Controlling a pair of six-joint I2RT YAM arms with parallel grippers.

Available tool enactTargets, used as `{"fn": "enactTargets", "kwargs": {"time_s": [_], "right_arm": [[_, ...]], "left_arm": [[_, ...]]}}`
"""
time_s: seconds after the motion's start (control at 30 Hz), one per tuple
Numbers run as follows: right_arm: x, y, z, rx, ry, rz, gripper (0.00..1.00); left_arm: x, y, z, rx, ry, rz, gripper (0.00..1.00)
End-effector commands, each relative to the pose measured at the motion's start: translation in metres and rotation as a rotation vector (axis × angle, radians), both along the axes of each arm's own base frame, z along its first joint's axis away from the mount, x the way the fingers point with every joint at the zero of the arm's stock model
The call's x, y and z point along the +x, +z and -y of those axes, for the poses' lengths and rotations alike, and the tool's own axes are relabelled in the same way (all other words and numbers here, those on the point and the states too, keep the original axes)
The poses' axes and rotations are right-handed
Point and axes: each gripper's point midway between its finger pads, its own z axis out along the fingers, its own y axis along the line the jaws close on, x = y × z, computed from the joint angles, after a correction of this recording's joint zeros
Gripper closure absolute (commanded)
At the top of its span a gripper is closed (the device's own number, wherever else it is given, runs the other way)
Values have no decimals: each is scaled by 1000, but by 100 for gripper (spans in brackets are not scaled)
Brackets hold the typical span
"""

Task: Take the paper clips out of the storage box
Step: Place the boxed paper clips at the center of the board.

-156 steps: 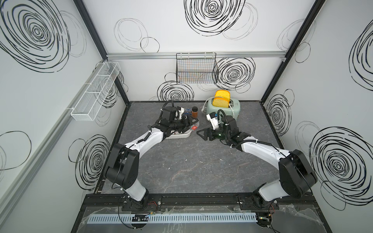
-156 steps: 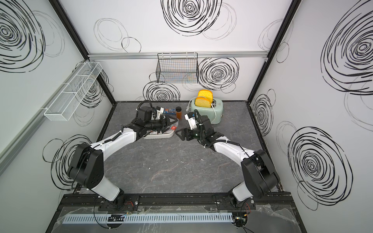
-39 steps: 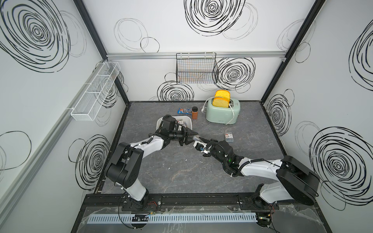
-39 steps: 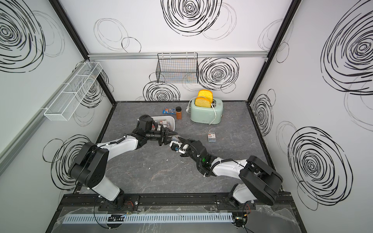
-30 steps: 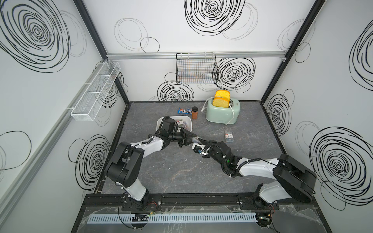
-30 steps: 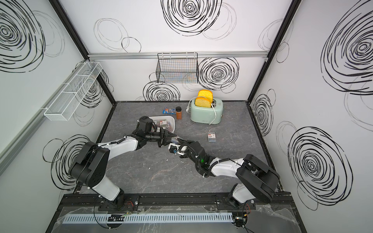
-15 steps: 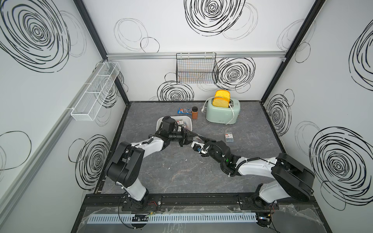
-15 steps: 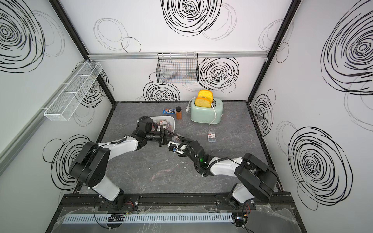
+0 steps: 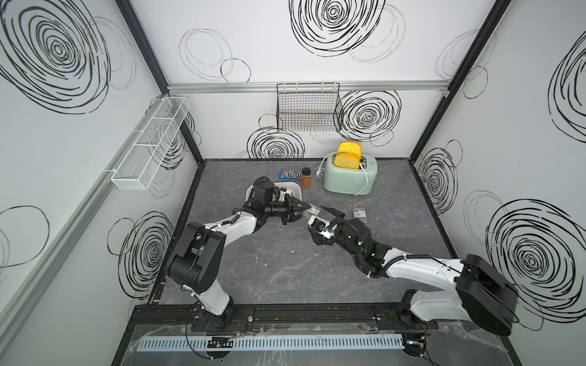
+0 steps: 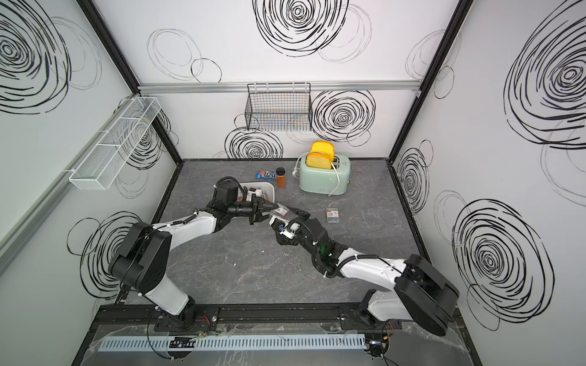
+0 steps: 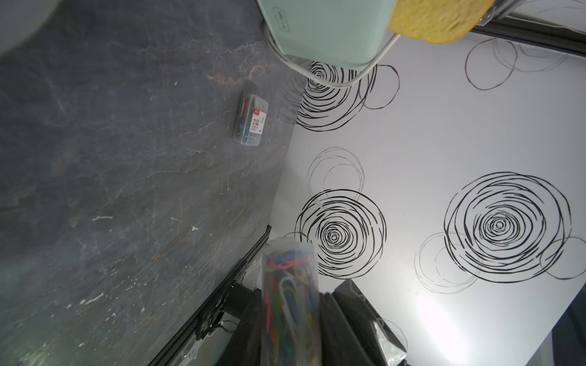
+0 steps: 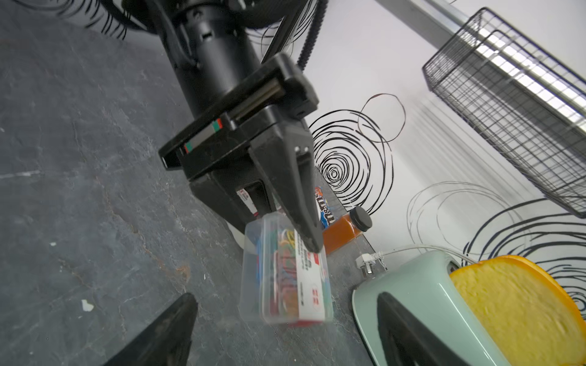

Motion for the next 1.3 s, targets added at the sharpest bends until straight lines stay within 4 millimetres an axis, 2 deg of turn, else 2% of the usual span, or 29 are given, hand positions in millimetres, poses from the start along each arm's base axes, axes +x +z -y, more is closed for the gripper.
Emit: {"fn": "enactTargets", "kwargs": {"time_s": [0.0, 0.13, 0.27, 0.3, 0.37, 0.47, 0.6, 0.73, 1.07, 1.27], "right_arm": [[-9, 13, 12, 98, -25, -182, 6], [0, 17, 31, 176, -121, -357, 5], [28, 21, 56, 336, -272, -580, 16], [35, 20, 61, 368, -307, -641, 15], [49, 21, 65, 410, -343, -768, 7], [56, 17, 54, 407, -309, -932, 0], [55, 6, 34, 438, -236, -1115, 1], [60, 3, 26, 542, -194, -1280, 2], [84, 25, 19, 673, -180, -1374, 4], [91, 19, 9, 626, -221, -1411, 7]], "left_arm": [[23, 13, -9, 41, 7, 206, 100], [33, 8, -10, 87, 4, 331, 100], [36, 10, -6, 129, 18, 463, 100], [35, 12, -5, 133, 23, 489, 100], [36, 15, -4, 147, 43, 539, 100], [39, 19, -3, 157, 88, 588, 100], [41, 34, 2, 124, 142, 651, 100], [38, 46, 10, 104, 166, 706, 100], [27, 55, 18, 157, 188, 818, 100], [27, 58, 21, 222, 199, 878, 100]]}}
